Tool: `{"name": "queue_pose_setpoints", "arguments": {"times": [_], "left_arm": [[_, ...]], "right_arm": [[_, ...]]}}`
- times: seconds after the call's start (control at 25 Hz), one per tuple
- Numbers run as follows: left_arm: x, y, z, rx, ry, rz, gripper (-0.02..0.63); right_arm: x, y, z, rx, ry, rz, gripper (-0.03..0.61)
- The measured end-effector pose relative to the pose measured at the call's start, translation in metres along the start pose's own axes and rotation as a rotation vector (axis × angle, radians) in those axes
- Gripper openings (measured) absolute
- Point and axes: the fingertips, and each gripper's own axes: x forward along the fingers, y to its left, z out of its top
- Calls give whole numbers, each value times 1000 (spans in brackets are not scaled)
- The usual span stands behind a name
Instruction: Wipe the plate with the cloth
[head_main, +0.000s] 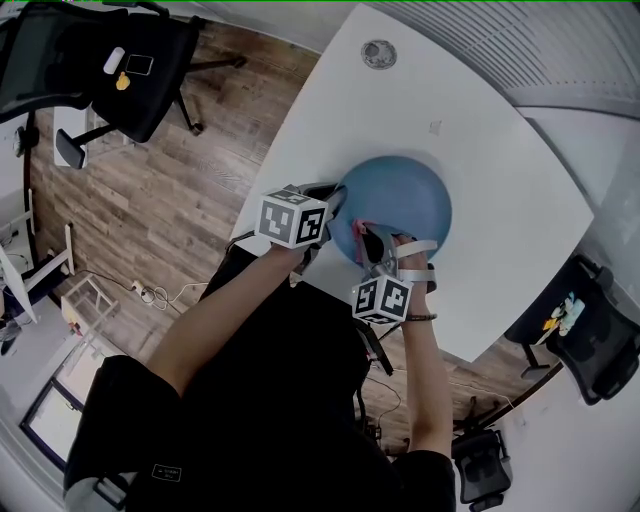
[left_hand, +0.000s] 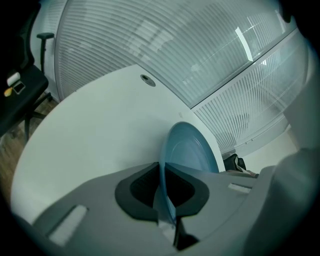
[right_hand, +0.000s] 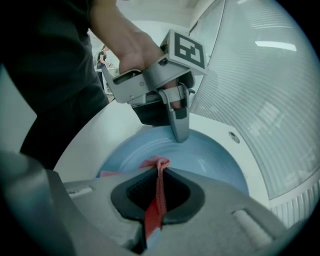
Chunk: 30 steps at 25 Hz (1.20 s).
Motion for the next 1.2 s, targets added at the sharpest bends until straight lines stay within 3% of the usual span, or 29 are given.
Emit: {"name": "queue_pose_setpoints", "arguments": {"times": [0.32, 0.6, 1.2], "left_arm": [[0, 1, 0, 5, 3, -3, 17], [0, 0, -3, 43, 11, -2, 15], [-1, -2, -2, 81, 21, -10, 17]], "right_arm": [[-9, 38, 2, -50, -48, 166, 11], [-11, 40, -2, -79, -73, 205, 12], [-3, -32, -20, -100, -48, 83, 12]]}}
